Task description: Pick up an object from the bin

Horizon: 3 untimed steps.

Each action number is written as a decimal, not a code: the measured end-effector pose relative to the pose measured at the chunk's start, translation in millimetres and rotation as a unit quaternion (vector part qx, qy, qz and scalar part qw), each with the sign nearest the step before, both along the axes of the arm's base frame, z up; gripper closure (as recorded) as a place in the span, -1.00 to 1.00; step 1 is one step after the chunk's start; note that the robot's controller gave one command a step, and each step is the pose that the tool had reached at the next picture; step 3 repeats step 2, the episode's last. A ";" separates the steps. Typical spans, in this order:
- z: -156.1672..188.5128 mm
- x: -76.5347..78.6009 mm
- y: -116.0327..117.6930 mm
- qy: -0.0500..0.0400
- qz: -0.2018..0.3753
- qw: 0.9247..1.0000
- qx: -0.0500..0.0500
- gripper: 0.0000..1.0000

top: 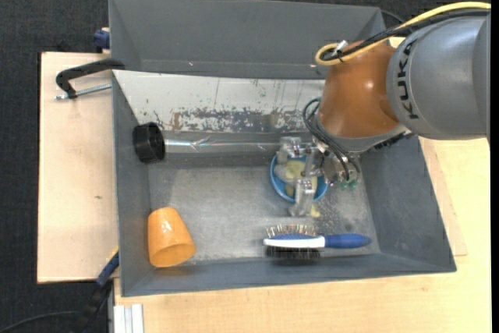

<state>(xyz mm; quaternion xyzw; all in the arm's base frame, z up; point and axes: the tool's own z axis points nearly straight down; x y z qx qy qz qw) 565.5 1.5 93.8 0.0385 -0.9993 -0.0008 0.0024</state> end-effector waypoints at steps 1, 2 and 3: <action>4.7 1.6 -0.3 -0.004 0.000 1.000 0.000 1.00; 116.4 4.2 12.7 -0.010 0.019 1.000 0.000 1.00; 116.4 4.2 12.7 -0.010 0.019 1.000 0.000 1.00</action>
Offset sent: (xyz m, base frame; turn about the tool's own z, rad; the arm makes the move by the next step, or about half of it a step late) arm 0.0000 0.0000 0.0000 0.0000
